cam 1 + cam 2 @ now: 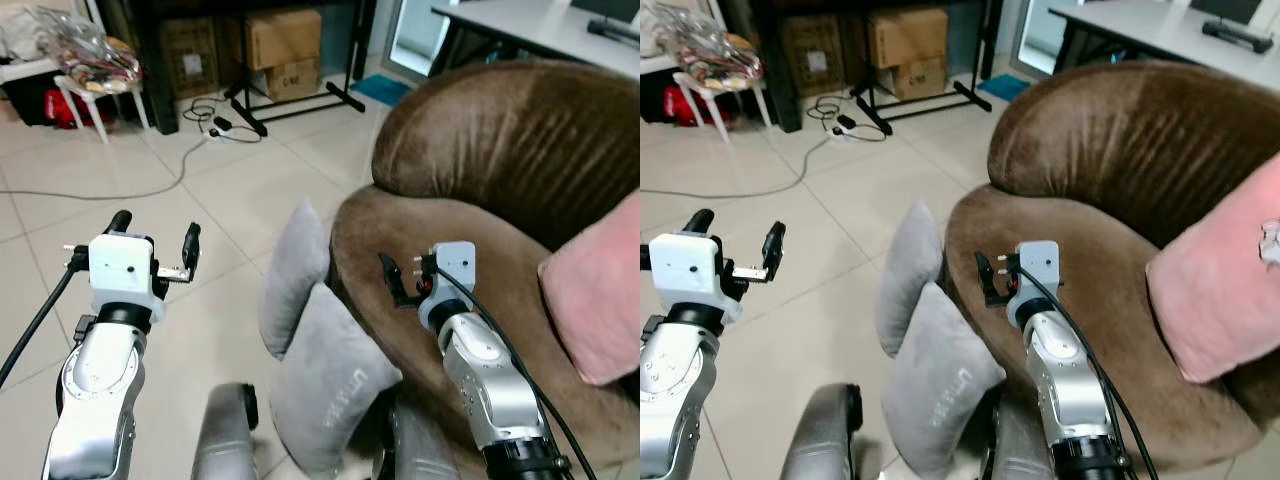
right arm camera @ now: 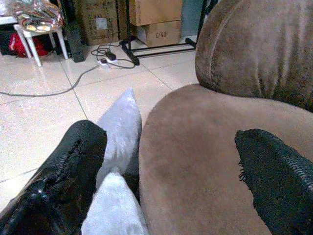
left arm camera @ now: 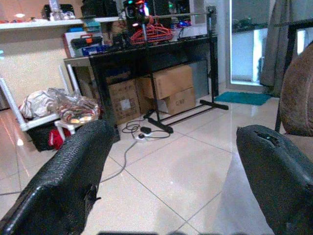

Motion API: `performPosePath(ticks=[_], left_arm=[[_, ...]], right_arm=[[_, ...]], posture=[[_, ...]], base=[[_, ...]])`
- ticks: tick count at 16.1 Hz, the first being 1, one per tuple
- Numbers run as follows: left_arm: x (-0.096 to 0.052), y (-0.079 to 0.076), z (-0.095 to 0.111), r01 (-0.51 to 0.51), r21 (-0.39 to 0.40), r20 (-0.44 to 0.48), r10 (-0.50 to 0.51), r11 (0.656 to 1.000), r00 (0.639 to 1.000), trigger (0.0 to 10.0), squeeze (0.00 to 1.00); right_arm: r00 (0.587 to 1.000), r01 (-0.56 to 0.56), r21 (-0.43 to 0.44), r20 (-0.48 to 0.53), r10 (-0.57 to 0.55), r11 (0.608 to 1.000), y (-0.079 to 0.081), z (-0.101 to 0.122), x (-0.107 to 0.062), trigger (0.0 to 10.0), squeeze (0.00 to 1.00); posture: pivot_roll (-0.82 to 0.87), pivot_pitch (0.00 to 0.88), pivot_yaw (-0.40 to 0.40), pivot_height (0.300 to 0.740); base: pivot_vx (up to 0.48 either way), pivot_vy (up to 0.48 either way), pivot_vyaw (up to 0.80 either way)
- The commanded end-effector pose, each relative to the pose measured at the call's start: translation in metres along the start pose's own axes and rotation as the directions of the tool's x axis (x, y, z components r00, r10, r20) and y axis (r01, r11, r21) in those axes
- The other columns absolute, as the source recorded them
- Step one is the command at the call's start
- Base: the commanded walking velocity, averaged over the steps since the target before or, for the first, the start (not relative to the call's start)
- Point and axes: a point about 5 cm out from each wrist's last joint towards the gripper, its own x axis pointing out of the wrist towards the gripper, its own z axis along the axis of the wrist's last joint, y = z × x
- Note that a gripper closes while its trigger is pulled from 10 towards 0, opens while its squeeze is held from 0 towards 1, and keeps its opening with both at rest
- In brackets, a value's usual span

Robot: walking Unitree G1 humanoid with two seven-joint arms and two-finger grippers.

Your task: Move the pillow to the sofa from floor

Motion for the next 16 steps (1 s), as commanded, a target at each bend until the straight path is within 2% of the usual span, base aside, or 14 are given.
performPosePath(ticks=[1, 4, 6, 7, 9, 11, 15, 16], left_arm=[[0.001, 0.000, -0.004, 0.005, 0.005, -0.017, -0.005, 1.000, 1.000, 10.0, 0.91], [0.000, 0.000, -0.005, 0.034, 0.017, -0.029, -0.033, 0.999, 0.999, 10.0, 0.91], [-0.005, 0.000, -0.009, 0.054, 0.018, -0.050, -0.053, 0.998, 0.997, 10.0, 0.91], [-0.009, -0.003, -0.013, 0.090, 0.020, -0.077, -0.088, 0.996, 0.993, 10.0, 0.91], [-0.025, -0.002, -0.021, 0.102, 0.022, -0.130, -0.098, 0.995, 0.987, 10.0, 0.92], [-0.047, 0.003, -0.019, 0.106, 0.030, -0.165, -0.100, 0.994, 0.981, 10.0, 0.93], [-0.071, 0.005, -0.010, 0.183, 0.015, -0.200, -0.177, 0.983, 0.964, 10.0, 0.93], [-0.080, 0.005, -0.008, 0.227, 0.017, -0.237, -0.216, 0.974, 0.947, 10.0, 0.93]], right_arm=[[1.000, -0.007, 0.001, -0.014, 0.007, 1.000, -0.005, -0.001, -0.001, 10.0, 0.00], [0.998, -0.044, -0.032, -0.035, 0.043, 0.999, -0.005, -0.004, 0.001, 10.0, 0.00], [0.992, -0.114, -0.063, -0.062, 0.110, 0.991, -0.001, -0.008, 0.005, 10.0, 0.00], [0.984, -0.167, -0.070, -0.081, 0.161, 0.984, 0.004, -0.010, 0.013, 10.0, 1.00], [0.953, -0.286, -0.085, -0.130, 0.274, 0.955, 0.018, -0.016, 0.026, 10.0, 1.00], [0.917, -0.375, -0.116, -0.195, 0.349, 0.920, 0.037, -0.028, 0.033, 10.0, 1.00], [0.868, -0.437, -0.169, -0.337, 0.365, 0.883, 0.067, -0.052, 0.039, 10.0, 1.00], [0.867, -0.422, -0.178, -0.365, 0.339, 0.889, 0.075, -0.059, 0.042, 10.0, 1.00]], posture=[[0.10, 0.000, -0.062, 0.522], [0.09, 0.000, -0.069, 0.497], [0.09, 0.000, -0.076, 0.497], [0.09, 0.000, -0.087, 0.497], [0.11, 0.014, -0.114, 0.497], [0.14, 0.083, -0.137, 0.497], [0.16, 0.185, -0.163, 0.497], [0.17, 0.215, -0.163, 0.497]], base=[[0.000, 0.000, 0.00], [0.000, 0.000, 0.00], [0.000, 0.000, 0.00], [0.000, 0.000, 0.00], [0.000, 0.000, 0.00], [0.000, 0.000, 0.00], [0.000, 0.000, 0.00], [0.000, 0.000, 0.00]])
